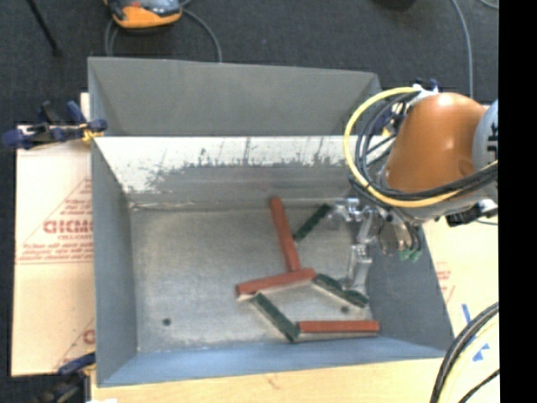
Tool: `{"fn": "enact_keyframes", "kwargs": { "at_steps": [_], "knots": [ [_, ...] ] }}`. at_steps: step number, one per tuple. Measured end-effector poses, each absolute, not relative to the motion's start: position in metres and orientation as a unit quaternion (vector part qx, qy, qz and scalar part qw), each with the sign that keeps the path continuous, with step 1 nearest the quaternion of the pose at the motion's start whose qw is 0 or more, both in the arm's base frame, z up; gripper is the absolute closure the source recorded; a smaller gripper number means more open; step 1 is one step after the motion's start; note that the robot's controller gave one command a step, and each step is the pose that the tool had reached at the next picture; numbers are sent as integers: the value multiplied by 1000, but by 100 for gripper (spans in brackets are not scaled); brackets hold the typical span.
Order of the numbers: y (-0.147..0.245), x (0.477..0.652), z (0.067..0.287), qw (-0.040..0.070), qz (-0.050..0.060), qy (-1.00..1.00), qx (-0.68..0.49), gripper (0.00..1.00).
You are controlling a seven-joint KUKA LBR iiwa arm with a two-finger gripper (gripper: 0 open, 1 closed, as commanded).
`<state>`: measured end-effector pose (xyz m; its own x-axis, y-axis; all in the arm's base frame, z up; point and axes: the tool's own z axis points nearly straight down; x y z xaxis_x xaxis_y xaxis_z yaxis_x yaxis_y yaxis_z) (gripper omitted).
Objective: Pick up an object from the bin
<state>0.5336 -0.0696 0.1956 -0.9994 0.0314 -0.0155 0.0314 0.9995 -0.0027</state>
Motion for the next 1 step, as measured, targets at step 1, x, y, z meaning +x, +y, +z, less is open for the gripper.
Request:
{"fn": "enact_keyframes", "kwargs": {
  "at_steps": [1],
  "knots": [
    [-54,530,71,1,-1,998,-61,100]
  ]
}}
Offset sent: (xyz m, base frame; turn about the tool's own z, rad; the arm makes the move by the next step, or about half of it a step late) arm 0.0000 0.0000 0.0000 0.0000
